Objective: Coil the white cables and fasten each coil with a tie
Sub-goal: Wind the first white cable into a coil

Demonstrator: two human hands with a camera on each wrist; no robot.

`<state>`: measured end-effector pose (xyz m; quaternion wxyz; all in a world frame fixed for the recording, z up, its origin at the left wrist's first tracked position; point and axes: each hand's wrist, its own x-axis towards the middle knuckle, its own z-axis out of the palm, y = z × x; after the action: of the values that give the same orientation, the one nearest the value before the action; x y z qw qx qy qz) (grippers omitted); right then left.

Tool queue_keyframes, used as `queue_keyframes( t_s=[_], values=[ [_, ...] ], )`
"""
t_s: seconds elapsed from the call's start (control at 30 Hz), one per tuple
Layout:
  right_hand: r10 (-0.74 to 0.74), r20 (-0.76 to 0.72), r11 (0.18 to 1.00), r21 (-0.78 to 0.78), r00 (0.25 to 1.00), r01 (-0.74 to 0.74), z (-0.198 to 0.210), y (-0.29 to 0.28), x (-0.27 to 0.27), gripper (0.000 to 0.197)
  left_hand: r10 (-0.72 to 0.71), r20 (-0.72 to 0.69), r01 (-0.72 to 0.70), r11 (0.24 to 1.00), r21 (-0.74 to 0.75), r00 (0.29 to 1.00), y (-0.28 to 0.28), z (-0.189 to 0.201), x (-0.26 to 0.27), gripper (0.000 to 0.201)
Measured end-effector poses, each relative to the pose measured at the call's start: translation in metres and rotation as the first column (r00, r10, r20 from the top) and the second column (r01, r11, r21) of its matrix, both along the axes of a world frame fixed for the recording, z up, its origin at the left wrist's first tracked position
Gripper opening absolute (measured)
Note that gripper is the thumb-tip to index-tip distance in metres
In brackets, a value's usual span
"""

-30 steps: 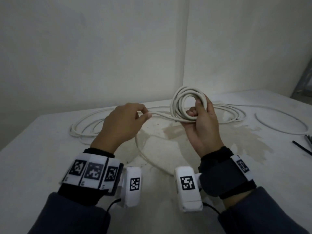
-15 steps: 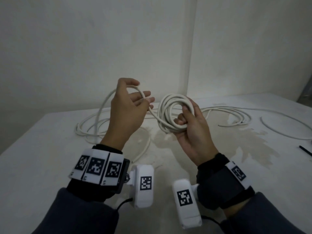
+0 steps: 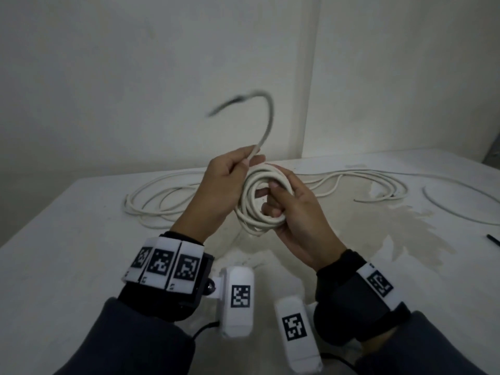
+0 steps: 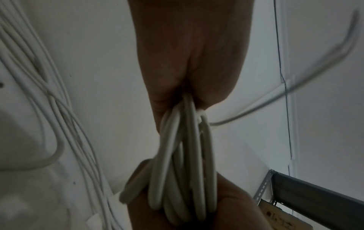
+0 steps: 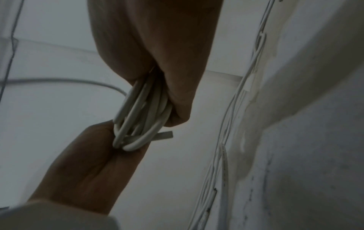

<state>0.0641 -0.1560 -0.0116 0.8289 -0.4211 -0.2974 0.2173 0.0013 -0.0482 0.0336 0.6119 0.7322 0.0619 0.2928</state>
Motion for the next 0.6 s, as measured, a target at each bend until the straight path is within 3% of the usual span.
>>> queue_keyframes(
  t_s=[0.23, 0.43, 0.6],
  values=[
    [0.046, 0.095, 0.983, -0.18, 0.994, -0.028, -0.003, 0.0, -0.001, 0.017, -0.094, -0.197, 0.093, 0.996, -0.011, 0.976, 0.007, 0.002, -0.007, 0.036],
    [-0.013, 0.051, 0.984, -0.176, 0.999, 0.022, -0.001, -0.004, 0.002, 0.022, -0.244, -0.211, 0.218, 0.966, -0.135, 0.947, -0.001, 0.003, -0.007, 0.027],
    [-0.004, 0.095, 0.975, -0.219, 0.995, 0.025, 0.003, -0.012, 0.005, 0.027, -0.241, -0.227, 0.267, 0.959, 0.091, 0.943, -0.001, -0.009, -0.002, 0.018]
  ],
)
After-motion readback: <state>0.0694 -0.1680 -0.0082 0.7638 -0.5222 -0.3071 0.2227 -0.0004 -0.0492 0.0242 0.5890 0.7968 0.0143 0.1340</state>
